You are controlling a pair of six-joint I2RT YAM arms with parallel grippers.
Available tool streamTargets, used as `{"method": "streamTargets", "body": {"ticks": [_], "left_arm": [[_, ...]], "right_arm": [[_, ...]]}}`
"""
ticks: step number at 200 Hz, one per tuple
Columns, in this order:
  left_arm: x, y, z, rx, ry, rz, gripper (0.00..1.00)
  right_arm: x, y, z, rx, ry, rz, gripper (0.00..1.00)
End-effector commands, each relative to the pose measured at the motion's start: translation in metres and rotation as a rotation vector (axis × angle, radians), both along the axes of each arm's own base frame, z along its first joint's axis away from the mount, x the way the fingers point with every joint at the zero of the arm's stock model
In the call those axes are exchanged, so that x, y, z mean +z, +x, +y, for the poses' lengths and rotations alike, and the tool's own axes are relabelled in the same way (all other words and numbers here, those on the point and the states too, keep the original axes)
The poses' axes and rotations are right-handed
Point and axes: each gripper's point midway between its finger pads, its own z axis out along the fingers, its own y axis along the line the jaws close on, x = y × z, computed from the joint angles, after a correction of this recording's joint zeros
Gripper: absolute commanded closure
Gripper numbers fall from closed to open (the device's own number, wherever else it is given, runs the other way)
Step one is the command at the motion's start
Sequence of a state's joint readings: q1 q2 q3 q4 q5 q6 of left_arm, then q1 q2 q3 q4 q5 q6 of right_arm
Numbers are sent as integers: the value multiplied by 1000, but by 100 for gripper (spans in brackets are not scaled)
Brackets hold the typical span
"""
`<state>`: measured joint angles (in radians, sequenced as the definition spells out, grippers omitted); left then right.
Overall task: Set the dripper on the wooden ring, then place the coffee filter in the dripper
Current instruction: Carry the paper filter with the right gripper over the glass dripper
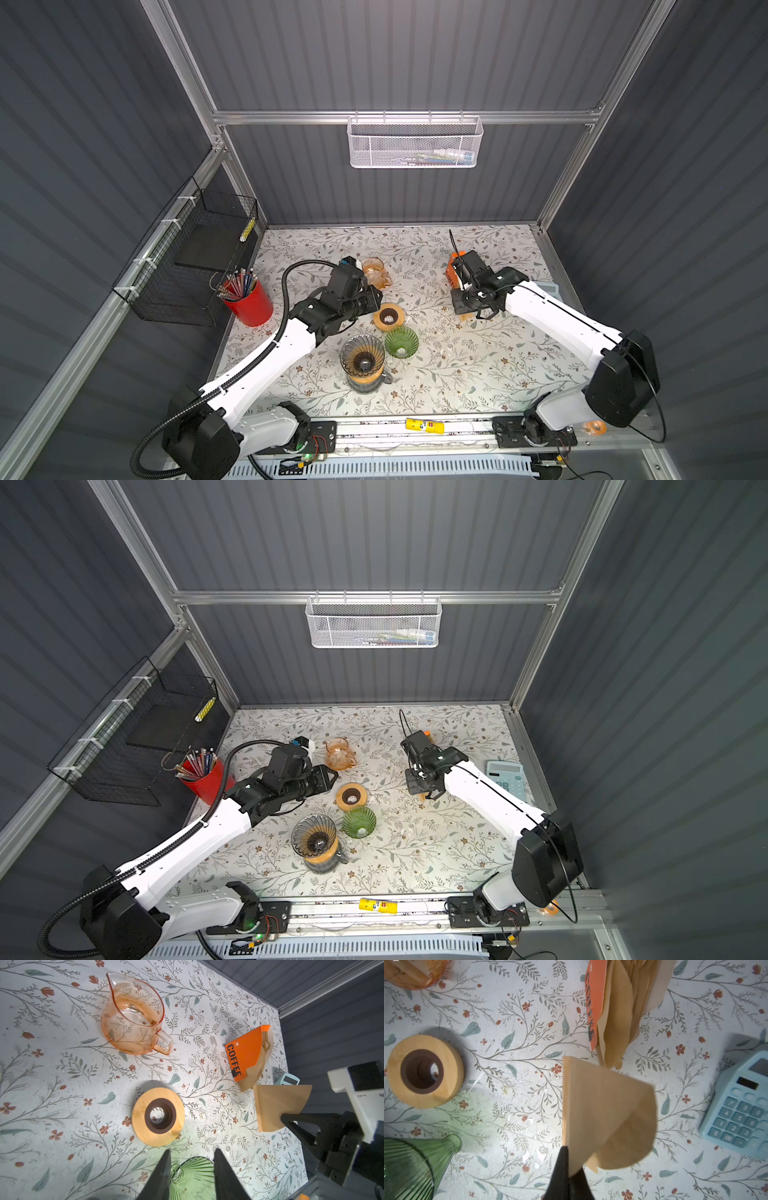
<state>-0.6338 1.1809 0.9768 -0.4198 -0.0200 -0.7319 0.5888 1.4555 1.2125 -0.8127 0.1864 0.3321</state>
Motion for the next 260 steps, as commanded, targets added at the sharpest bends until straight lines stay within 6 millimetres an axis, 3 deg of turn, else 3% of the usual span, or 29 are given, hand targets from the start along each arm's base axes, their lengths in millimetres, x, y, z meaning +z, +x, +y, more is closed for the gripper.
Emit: {"method": "streamTargets", "body": {"ticks": [1,61,102,140,187,260], "left_arm": [[10,-9,18,29,62,5,65],[20,-40,63,134,181,97,65],[17,-67,85,167,233,180,65],[13,-90,103,181,291,262,65],[23,-107,122,209,334,287,64],[12,-135,144,249,376,361,61]], "right_arm": [[34,-10,4,45,19,-40,100],[100,-34,44,269,83,-107,100],[121,-64,84,470,83,-101,100],[120,-101,122,654,76,-64,100],[115,-133,156,802,57,-21,100],[108,-161,196,961,-30,2,100]]}}
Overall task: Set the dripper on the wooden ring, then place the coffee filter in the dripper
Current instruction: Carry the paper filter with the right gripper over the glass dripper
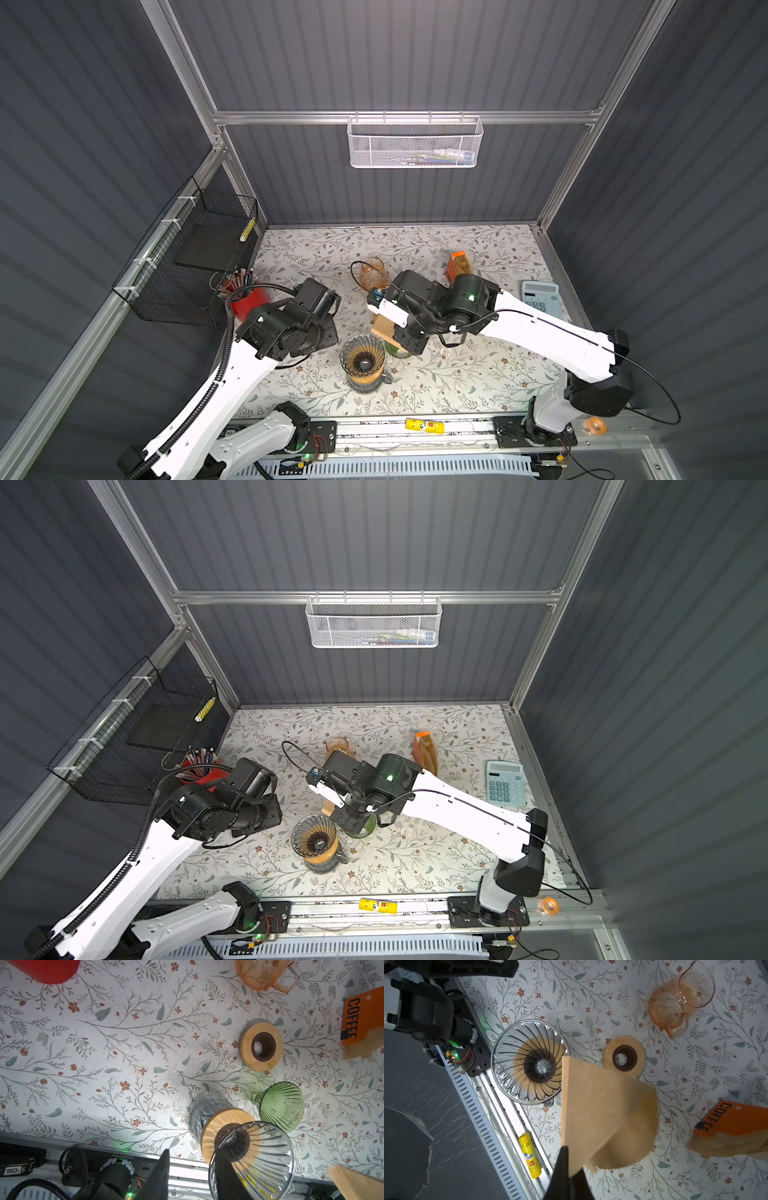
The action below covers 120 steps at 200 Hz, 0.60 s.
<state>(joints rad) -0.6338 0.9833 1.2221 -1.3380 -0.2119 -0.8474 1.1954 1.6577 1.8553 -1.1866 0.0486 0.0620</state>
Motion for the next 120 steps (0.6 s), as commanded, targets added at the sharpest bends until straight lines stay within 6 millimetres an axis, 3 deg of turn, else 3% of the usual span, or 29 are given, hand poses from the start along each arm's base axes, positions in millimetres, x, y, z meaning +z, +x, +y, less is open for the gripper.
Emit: {"method": "streamTargets", "body": {"ticks": [1,54,120], "left_arm": [[-6,-19,18,42,33,37,61],[-19,-36,20,59,-21,62,60],[-19,-36,19,42,-49,29,59]], "right_arm": [[-6,-8,2,54,-64,-8,100],[-20,-15,18,89,-135,3,100],[-33,-22,32,105,-220,22,100]]}}
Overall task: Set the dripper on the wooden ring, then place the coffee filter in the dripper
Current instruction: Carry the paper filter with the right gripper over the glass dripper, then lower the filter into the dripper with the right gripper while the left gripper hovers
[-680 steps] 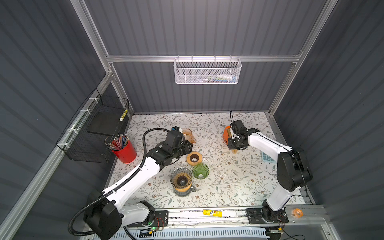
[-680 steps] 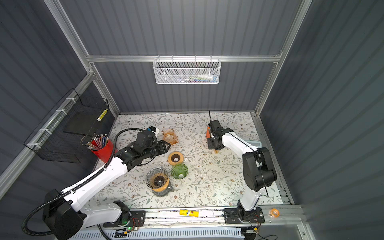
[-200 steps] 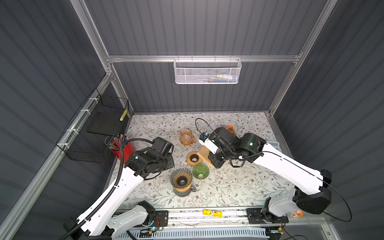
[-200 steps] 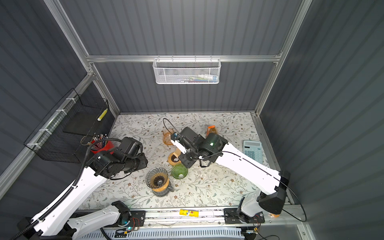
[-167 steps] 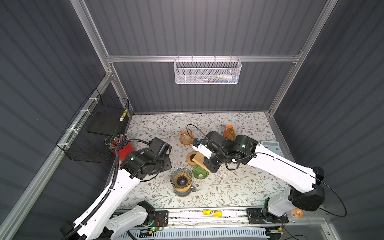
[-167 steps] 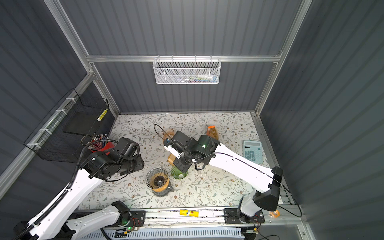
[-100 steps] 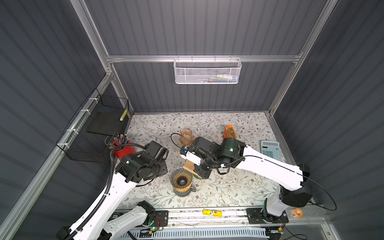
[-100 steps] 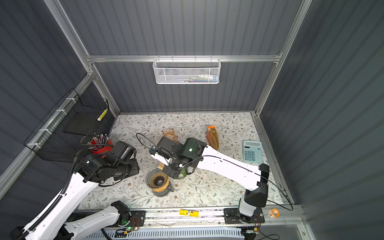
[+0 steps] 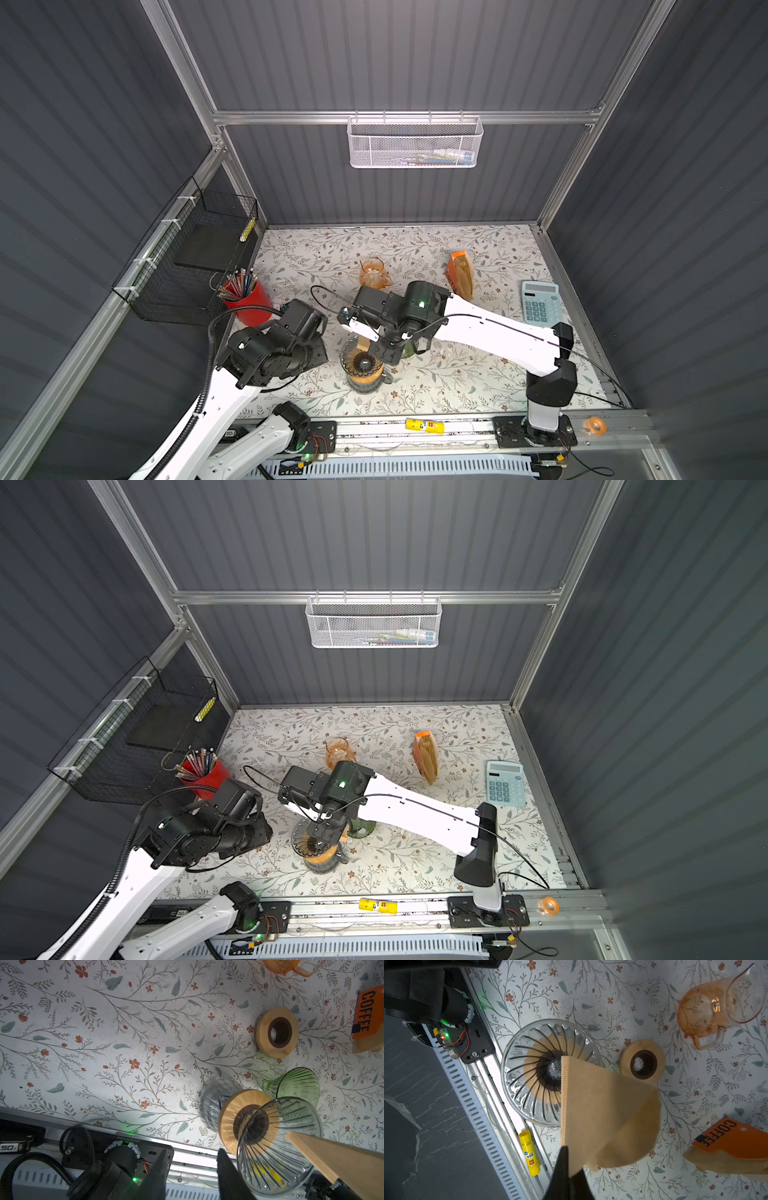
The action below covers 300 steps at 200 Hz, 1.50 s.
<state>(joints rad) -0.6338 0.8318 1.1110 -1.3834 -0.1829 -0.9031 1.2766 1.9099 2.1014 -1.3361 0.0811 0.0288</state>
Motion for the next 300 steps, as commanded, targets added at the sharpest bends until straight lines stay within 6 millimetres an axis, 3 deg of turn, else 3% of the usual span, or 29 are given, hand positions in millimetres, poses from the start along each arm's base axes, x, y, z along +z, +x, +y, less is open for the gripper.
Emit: {"method": "streamTargets", "body": {"ticks": [1,114,140,153,208,253,300], "left_arm": [[-2,-3,1,1,-8,4,59],[2,-1,-1,-32,-27,-43,58],[4,-1,0,-30,-31,-53,58],[4,-1,-1,-31,-34,-53,58],[8,2,-4,-47,-40,-64,58],[18,10,-37,-184,-131,-73,61],[43,24,-74,-301,-231,-88,66]], "right_arm": [[-2,-6,-6,7,-58,9,100],[-13,-4,7,-60,-87,36,100],[-11,-3,13,-68,-71,40,92],[-10,-4,16,-68,-57,47,81],[0,-7,22,-70,-2,64,76],[23,6,16,-119,79,45,76],[41,45,-13,-273,266,86,76]]}}
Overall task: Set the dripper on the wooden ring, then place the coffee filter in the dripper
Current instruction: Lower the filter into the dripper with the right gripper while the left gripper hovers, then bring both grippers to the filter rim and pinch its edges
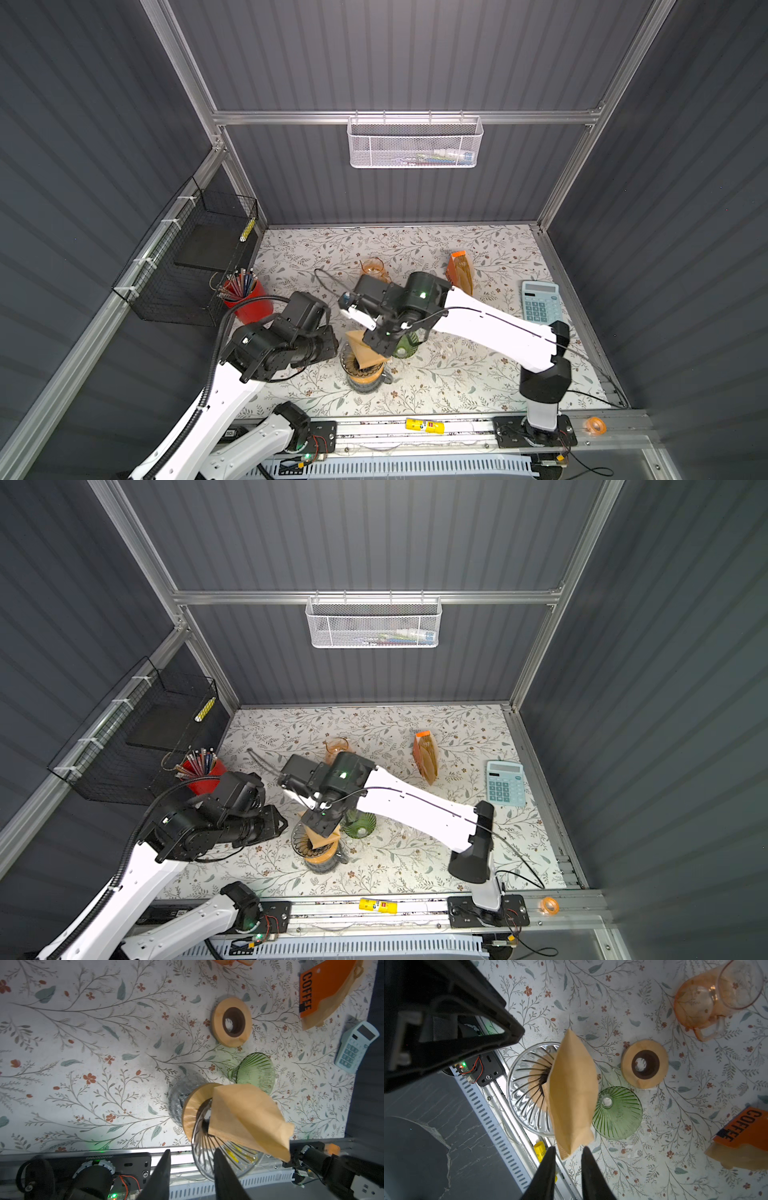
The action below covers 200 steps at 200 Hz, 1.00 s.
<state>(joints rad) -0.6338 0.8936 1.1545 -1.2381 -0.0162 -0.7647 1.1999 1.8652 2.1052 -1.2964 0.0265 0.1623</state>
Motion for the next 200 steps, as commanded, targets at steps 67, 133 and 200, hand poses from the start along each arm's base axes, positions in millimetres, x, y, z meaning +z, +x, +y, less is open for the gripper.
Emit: {"method": "streamTargets", "body": {"ticks": [67,133,200], "left_arm": [[37,13,-64,-192,-182,-21,72],[15,9,-75,-217,-165,56,73],[-8,-2,-68,-211,-132,123,74]], "right_arm": [[11,62,-27,-216,362,68,85],[-7,65,-14,-188,346,98,87],[-10,65,-12,-181,342,103,87]]}}
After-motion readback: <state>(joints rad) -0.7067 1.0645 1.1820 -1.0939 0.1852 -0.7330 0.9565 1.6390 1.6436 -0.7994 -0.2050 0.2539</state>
